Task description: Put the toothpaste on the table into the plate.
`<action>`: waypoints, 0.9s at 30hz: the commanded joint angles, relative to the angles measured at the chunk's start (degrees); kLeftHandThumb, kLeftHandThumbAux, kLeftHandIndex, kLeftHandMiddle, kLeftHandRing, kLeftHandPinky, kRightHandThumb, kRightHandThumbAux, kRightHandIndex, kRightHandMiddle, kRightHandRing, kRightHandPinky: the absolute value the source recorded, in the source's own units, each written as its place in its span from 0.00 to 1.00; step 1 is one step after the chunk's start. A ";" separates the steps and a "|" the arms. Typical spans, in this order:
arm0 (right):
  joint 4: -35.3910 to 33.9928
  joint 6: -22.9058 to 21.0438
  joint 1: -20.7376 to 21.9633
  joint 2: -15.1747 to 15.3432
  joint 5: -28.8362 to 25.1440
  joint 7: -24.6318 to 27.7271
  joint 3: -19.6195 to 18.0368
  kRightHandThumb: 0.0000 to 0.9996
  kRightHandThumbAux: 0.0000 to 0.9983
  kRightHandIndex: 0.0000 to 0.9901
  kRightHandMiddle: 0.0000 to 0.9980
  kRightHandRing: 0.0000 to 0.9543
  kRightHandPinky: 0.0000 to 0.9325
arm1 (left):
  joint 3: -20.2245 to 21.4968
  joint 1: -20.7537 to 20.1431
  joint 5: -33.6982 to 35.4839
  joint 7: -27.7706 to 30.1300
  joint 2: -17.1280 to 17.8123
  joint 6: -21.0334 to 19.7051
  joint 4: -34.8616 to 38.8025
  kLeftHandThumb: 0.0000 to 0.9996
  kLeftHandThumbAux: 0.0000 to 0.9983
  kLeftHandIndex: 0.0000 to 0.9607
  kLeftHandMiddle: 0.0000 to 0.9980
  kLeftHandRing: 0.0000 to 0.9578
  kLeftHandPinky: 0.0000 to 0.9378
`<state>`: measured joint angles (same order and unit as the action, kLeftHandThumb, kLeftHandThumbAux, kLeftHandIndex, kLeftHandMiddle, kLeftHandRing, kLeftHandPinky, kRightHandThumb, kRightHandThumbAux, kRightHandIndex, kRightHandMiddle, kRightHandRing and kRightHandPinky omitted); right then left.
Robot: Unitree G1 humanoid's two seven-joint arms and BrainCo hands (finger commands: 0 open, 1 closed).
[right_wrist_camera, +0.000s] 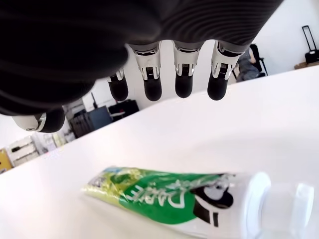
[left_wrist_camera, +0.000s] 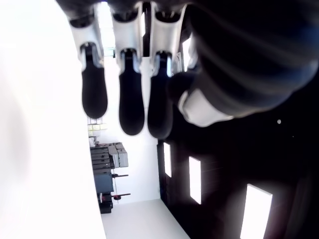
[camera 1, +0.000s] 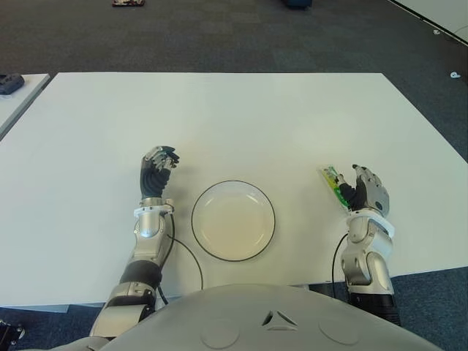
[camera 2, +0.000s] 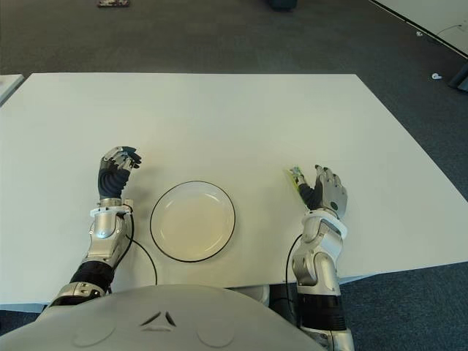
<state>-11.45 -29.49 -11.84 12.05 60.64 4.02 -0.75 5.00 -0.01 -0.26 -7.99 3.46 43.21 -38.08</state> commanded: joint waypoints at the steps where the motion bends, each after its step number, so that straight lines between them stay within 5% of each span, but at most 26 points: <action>1: 2.61 -0.98 1.14 0.79 -1.49 0.21 1.33 0.53 0.15 0.00 0.00 0.00 0.00 | 0.16 2.22 0.12 1.09 -0.78 0.13 -2.72 0.69 0.72 0.45 0.54 0.57 0.57; 21: 19.67 -1.15 8.01 4.17 -5.69 -3.97 6.75 0.52 0.13 0.00 0.00 0.00 0.00 | 1.31 2.32 0.65 1.72 -1.08 0.28 -2.61 0.69 0.72 0.45 0.56 0.58 0.56; 27: 30.67 0.53 11.62 4.14 -8.10 -6.54 9.90 0.52 0.12 0.00 0.00 0.00 0.00 | 1.67 3.36 0.08 0.38 -1.93 0.47 -0.47 0.69 0.72 0.45 0.56 0.57 0.56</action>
<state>13.54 -30.47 -0.87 17.11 56.35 -4.30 7.42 6.48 0.47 0.46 -6.86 2.61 43.60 -37.51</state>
